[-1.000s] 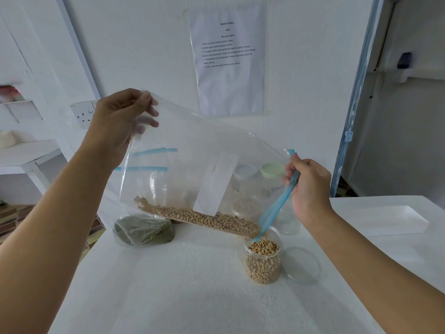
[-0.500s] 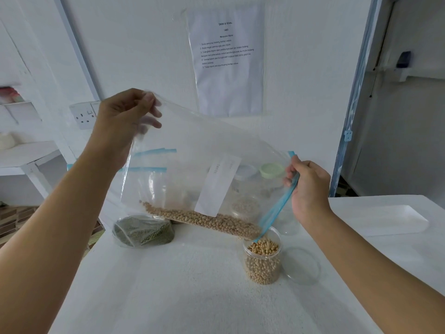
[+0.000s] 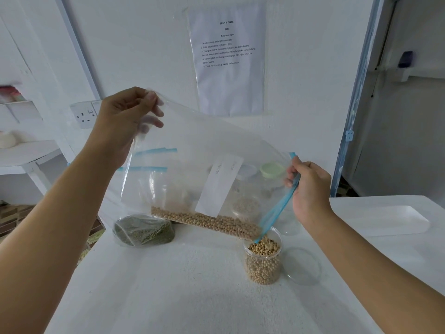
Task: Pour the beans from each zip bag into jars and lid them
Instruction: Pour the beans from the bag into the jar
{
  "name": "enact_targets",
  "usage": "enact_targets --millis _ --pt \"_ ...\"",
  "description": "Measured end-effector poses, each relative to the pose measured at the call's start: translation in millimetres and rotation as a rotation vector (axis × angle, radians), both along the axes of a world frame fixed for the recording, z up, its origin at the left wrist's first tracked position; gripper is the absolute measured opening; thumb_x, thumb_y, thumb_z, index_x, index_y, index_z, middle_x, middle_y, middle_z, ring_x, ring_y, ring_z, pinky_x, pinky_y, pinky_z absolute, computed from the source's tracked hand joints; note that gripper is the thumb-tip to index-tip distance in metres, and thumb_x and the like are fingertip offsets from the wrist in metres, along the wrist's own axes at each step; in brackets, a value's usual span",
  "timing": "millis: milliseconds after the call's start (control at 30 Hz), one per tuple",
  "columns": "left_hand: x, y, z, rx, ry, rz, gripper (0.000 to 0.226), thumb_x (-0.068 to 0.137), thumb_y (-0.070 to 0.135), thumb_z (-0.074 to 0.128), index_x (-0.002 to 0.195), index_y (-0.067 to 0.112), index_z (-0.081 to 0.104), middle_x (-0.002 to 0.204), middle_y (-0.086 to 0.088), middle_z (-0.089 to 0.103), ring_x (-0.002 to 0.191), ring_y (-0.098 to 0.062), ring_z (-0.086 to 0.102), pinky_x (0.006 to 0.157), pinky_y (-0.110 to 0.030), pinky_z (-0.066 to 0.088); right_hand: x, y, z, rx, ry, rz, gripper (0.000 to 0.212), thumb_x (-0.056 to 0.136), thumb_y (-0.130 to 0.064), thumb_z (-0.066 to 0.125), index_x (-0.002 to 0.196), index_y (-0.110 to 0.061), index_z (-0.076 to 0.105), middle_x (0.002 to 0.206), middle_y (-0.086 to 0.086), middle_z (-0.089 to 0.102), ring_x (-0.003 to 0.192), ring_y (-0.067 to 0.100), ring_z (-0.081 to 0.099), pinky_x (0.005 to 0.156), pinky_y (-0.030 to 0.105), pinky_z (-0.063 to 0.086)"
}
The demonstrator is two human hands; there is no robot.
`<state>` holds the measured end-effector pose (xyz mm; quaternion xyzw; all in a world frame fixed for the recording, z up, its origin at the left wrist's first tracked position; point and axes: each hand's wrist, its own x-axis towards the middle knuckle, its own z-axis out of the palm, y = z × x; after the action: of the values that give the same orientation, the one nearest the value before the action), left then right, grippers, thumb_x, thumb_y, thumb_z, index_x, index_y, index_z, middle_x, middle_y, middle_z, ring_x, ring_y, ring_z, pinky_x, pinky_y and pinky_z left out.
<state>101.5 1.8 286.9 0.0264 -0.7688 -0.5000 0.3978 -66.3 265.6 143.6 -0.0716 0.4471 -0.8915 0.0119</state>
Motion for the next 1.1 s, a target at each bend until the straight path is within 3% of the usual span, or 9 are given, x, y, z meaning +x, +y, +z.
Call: enact_targets --millis 1100 --pt "-2.5 5.5 7.9 -0.066 0.032 0.011 0.018 0.103 0.022 0.061 0.09 0.022 0.072 0.078 0.004 0.068 0.067 -0.015 0.063 0.063 -0.025 0.04 1.0 -4.4 0.7 0.11 0.104 -0.046 0.041 0.104 -0.007 0.054 0.068 -0.013 0.037 0.063 0.002 0.048 0.053 0.01 0.039 0.05 0.02 0.038"
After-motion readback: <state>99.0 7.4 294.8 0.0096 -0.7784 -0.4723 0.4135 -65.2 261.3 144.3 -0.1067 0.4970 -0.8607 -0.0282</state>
